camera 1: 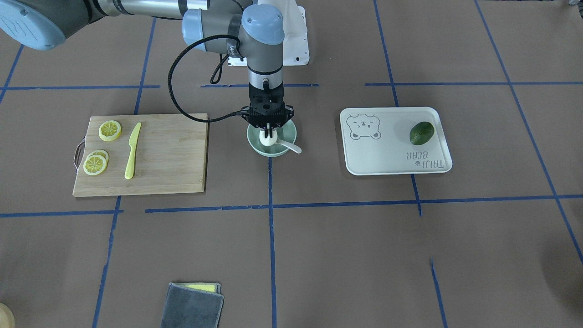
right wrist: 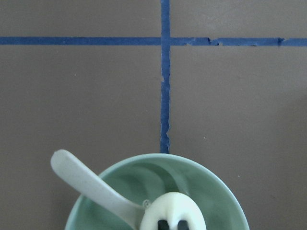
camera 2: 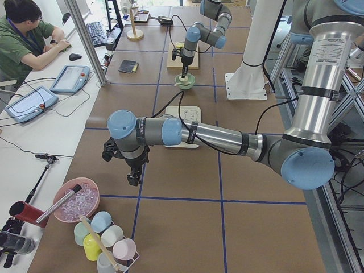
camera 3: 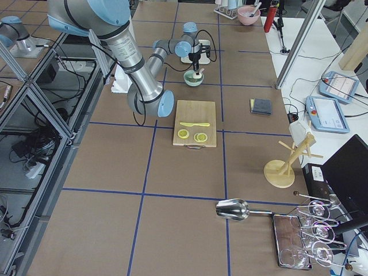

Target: Put spoon and bun in bowl

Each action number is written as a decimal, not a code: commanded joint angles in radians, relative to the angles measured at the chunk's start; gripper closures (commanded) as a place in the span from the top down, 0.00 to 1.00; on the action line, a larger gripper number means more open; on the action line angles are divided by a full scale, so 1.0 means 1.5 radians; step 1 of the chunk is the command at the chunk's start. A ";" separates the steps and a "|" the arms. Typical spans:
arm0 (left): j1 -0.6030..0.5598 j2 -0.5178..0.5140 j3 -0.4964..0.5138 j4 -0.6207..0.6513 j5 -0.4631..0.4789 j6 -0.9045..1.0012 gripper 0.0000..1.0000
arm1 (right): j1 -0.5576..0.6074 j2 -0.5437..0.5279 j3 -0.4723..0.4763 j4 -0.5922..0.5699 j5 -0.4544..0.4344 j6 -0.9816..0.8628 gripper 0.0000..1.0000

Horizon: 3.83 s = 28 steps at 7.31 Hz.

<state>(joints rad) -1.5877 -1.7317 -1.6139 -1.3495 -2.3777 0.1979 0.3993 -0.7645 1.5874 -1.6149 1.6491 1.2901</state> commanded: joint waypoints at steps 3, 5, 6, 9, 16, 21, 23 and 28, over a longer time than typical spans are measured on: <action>0.000 0.000 -0.001 0.000 0.000 0.000 1.00 | -0.006 -0.006 0.019 -0.001 -0.012 -0.010 1.00; 0.000 0.000 -0.001 0.000 0.000 0.001 1.00 | 0.066 -0.014 0.070 -0.039 0.048 -0.090 1.00; 0.000 0.000 -0.001 0.000 0.001 0.002 1.00 | 0.142 -0.051 0.109 -0.046 0.125 -0.165 1.00; 0.000 0.003 -0.002 0.003 0.006 0.003 1.00 | 0.431 -0.186 0.122 -0.049 0.333 -0.543 1.00; -0.001 0.143 -0.064 -0.118 0.005 0.006 1.00 | 0.771 -0.477 0.079 -0.057 0.419 -0.954 1.00; -0.003 0.142 -0.077 -0.113 0.004 0.001 1.00 | 0.782 -0.550 0.079 -0.031 0.420 -0.961 1.00; -0.003 0.146 -0.077 -0.116 0.008 0.005 1.00 | 0.783 -0.554 0.083 -0.024 0.428 -0.957 1.00; -0.003 0.146 -0.074 -0.117 0.009 0.003 1.00 | 0.782 -0.558 0.076 -0.024 0.433 -0.955 1.00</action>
<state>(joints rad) -1.5923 -1.5113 -1.7252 -1.5236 -2.3638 0.2030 1.5724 -1.5991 1.7006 -1.6510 2.2977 -0.1439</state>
